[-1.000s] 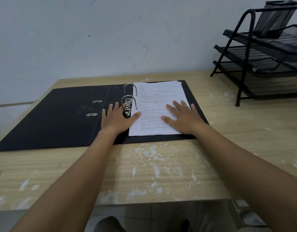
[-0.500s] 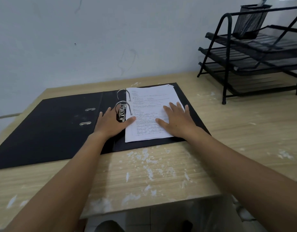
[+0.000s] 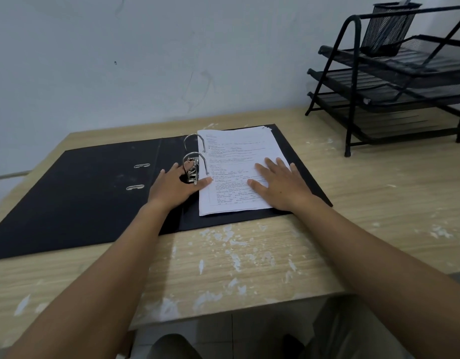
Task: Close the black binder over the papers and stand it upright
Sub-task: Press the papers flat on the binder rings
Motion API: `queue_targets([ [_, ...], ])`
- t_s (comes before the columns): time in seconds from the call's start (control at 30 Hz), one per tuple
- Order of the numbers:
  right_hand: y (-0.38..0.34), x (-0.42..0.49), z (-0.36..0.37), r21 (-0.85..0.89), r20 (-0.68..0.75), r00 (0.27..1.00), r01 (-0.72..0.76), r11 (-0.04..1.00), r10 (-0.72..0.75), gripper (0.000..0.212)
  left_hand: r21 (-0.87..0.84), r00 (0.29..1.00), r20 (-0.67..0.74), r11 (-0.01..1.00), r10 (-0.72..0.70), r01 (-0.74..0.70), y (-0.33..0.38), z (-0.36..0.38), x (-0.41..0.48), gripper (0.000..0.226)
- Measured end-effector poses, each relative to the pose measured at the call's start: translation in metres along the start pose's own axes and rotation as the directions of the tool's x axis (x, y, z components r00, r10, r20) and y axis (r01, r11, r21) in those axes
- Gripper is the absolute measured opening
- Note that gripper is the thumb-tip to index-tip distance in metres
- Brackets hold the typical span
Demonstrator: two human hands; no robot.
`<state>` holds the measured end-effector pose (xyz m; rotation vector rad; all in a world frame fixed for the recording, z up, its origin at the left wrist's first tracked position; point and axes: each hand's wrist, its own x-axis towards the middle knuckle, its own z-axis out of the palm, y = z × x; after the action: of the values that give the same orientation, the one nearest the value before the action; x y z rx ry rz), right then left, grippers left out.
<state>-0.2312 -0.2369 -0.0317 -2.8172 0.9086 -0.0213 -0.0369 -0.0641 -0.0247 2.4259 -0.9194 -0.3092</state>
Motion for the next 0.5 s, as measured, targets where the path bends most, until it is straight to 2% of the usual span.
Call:
queue_targets([
  [0.23, 0.017, -0.012, -0.004, 0.009, -0.004, 1.0, -0.012, 1.0, 0.012, 0.071, -0.019, 1.0, -0.011, 1.0, -0.008, 0.008, 0.016, 0.01, -0.01, 0.086],
  [0.5, 0.05, -0.039, -0.008, 0.032, -0.015, 0.998, -0.064, 0.997, 0.065, 0.072, 0.007, 0.998, 0.001, 0.998, 0.068, -0.068, 0.054, 0.029, -0.031, 0.083],
])
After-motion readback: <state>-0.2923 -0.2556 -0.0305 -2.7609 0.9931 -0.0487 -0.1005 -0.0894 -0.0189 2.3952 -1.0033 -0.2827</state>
